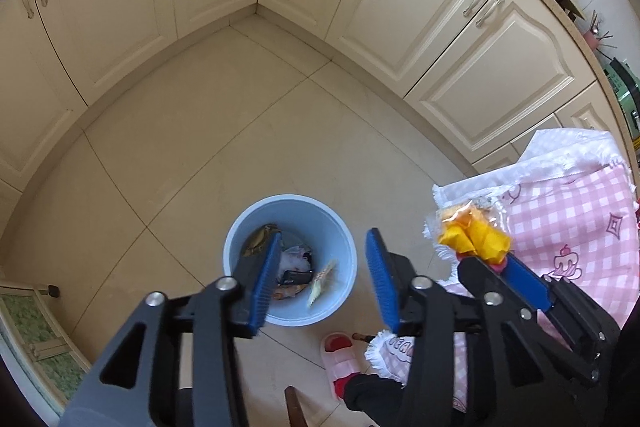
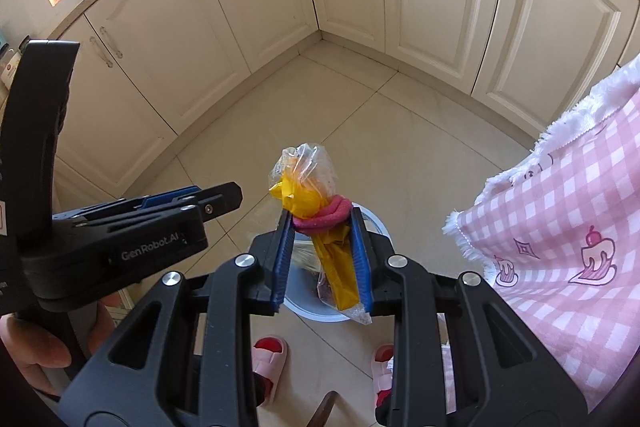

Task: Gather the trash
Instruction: 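Carry both wrappers over the blue bin and open both tools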

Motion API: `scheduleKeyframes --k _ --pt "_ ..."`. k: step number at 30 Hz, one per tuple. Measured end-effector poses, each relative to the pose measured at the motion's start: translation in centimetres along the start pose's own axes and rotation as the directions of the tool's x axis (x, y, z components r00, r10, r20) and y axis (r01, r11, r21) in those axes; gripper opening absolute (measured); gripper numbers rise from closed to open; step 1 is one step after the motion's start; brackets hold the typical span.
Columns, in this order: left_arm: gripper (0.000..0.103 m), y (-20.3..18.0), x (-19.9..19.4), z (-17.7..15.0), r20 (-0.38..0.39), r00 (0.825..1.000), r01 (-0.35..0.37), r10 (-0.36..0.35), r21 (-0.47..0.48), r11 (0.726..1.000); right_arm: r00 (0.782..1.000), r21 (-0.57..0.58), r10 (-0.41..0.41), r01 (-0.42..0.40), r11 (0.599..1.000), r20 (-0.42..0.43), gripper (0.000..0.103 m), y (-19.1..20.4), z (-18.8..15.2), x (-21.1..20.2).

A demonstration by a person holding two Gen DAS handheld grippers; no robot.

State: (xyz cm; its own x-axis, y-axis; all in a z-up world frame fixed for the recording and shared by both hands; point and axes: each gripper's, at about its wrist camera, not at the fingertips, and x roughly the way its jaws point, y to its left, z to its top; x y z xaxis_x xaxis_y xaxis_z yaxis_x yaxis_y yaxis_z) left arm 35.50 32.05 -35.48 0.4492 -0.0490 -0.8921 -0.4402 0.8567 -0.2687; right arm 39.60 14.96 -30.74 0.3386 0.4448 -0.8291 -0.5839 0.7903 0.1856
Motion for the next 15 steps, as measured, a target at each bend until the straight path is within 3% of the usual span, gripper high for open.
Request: scheduleKeyframes --k 15 --pt "0.051 3.5 -2.7 -0.8 0.027 0.998 -0.051 0.053 -0.066 0.996 0.999 -0.013 0.040 -0.040 0.999 -0.004 0.031 2.3 0.6 0.7"
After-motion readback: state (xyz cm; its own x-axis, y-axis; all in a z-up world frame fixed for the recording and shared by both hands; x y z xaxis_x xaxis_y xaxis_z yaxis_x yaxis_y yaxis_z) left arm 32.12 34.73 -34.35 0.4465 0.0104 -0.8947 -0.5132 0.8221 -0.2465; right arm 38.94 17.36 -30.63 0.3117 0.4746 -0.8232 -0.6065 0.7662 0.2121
